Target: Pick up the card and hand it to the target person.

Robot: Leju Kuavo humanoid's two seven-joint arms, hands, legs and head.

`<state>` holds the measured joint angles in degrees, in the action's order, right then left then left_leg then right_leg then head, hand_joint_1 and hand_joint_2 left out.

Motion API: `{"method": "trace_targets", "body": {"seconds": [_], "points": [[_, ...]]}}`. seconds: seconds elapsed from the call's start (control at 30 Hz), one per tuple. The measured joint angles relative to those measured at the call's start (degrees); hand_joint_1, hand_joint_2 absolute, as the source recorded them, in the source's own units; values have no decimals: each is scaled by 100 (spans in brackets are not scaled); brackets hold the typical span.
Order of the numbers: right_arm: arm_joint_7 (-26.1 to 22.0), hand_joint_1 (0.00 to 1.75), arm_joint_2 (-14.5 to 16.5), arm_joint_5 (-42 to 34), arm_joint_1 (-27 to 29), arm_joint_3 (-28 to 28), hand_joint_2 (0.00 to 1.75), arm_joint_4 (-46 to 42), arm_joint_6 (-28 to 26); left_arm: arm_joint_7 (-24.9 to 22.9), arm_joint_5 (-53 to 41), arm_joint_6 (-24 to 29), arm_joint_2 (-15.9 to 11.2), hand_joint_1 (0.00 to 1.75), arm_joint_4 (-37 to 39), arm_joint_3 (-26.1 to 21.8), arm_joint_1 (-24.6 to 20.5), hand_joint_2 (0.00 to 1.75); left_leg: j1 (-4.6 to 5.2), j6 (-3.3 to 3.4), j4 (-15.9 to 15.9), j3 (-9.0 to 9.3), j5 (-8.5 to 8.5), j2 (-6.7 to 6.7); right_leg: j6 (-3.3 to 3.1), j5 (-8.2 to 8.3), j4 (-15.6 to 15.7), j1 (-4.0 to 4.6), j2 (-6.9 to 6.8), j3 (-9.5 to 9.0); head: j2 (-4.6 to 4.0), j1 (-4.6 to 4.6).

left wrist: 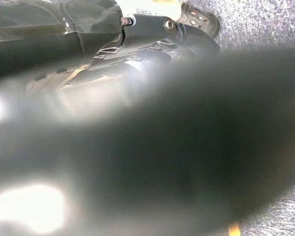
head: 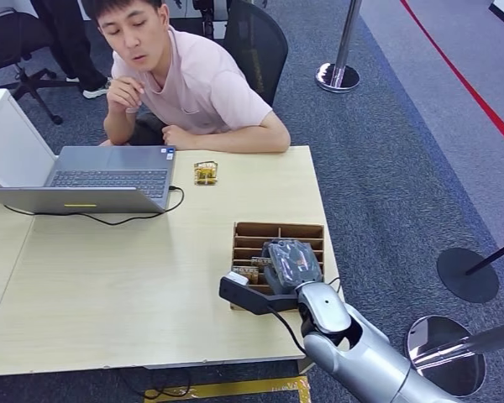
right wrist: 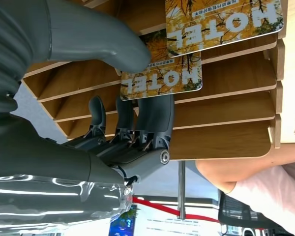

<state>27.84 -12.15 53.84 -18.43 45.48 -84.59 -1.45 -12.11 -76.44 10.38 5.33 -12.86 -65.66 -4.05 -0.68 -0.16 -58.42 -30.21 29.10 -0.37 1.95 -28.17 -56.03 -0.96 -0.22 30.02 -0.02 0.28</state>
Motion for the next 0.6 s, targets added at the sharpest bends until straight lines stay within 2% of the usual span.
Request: {"method": "trace_targets", "body": {"seconds": [0.23, 0.6], "points": [[-8, 124, -2, 6, 7, -1, 175, 0, 18, 68, 12, 0, 0, 0, -1, 0, 1, 175, 0, 0, 0, 0, 0, 0, 0, 0, 0, 0, 0, 0, 1, 0], [-23, 141, 4, 30, 4, -7, 175, -2, 29, 110, 26, 28, 0, 0, -1, -22, 2, 175, 0, 0, 0, 0, 0, 0, 0, 0, 0, 0, 0, 0, 0, 0]]}}
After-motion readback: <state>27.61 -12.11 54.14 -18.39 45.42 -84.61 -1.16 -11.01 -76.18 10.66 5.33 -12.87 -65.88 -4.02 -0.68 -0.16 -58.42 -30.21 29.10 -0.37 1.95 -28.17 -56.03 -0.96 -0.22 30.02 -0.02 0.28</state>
